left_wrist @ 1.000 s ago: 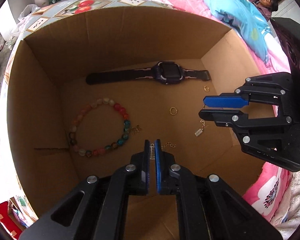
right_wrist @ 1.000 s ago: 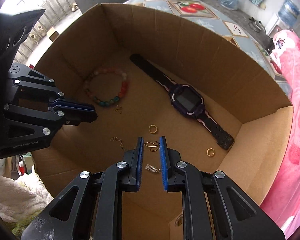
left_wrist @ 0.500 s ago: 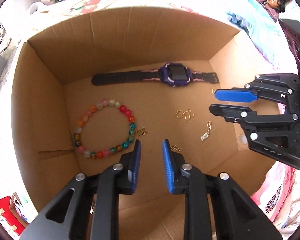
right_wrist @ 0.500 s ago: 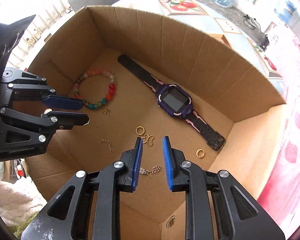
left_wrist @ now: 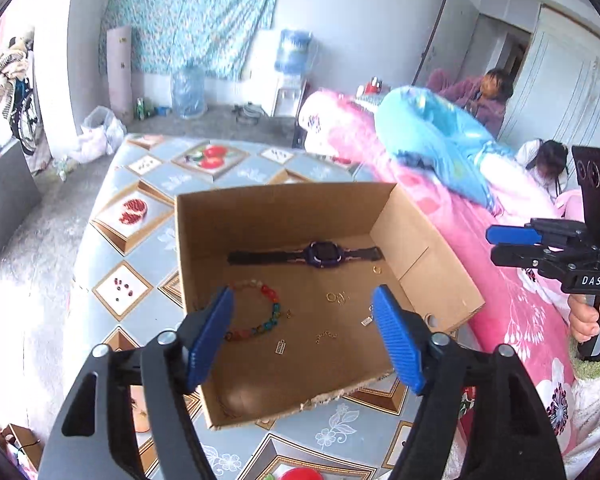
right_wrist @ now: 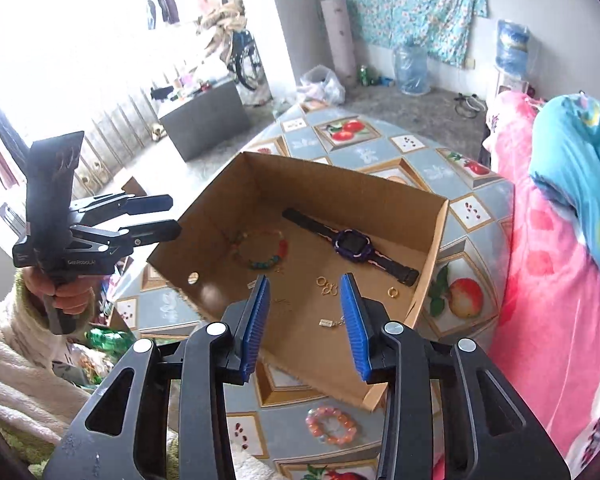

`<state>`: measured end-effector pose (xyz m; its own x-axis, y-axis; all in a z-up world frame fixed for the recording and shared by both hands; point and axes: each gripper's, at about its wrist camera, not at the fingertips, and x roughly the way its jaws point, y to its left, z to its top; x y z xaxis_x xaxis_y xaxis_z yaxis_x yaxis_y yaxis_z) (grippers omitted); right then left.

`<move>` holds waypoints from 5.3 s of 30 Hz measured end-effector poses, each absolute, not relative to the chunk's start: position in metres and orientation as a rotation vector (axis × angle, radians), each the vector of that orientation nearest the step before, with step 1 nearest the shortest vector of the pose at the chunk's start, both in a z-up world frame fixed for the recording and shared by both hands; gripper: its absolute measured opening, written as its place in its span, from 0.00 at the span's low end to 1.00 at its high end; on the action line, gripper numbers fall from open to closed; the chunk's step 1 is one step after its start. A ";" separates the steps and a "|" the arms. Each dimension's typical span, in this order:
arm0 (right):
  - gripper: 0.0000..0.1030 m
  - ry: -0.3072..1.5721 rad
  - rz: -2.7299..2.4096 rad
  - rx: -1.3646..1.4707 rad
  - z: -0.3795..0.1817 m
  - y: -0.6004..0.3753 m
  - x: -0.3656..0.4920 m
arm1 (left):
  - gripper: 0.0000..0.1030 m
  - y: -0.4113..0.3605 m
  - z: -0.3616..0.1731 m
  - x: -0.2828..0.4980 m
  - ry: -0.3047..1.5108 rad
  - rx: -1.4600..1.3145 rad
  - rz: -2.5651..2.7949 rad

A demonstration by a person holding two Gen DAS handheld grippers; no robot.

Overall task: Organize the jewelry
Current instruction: 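Move the open right gripper out of the box to the pink-orange bead bracelet, then hold the open right gripper above the pink-orange bead bracelet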

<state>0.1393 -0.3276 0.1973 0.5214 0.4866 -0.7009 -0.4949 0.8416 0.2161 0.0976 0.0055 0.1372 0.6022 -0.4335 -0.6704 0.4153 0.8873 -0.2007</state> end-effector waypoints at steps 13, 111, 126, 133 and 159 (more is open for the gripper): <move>0.43 1.035 0.297 0.254 0.068 -0.360 0.089 | 0.95 0.012 0.067 0.010 0.807 0.034 -0.351; 0.89 1.065 0.501 0.336 0.007 -0.260 0.105 | 0.96 -0.015 -0.024 0.041 1.017 0.099 -0.140; 0.90 1.065 0.501 0.336 0.007 -0.261 0.103 | 0.96 -0.015 -0.024 0.043 1.026 0.099 -0.140; 0.90 1.066 0.502 0.335 0.007 -0.261 0.103 | 0.96 -0.015 -0.023 0.043 1.024 0.099 -0.140; 0.91 1.066 0.501 0.337 0.007 -0.260 0.103 | 0.96 -0.016 -0.024 0.046 1.050 0.101 -0.139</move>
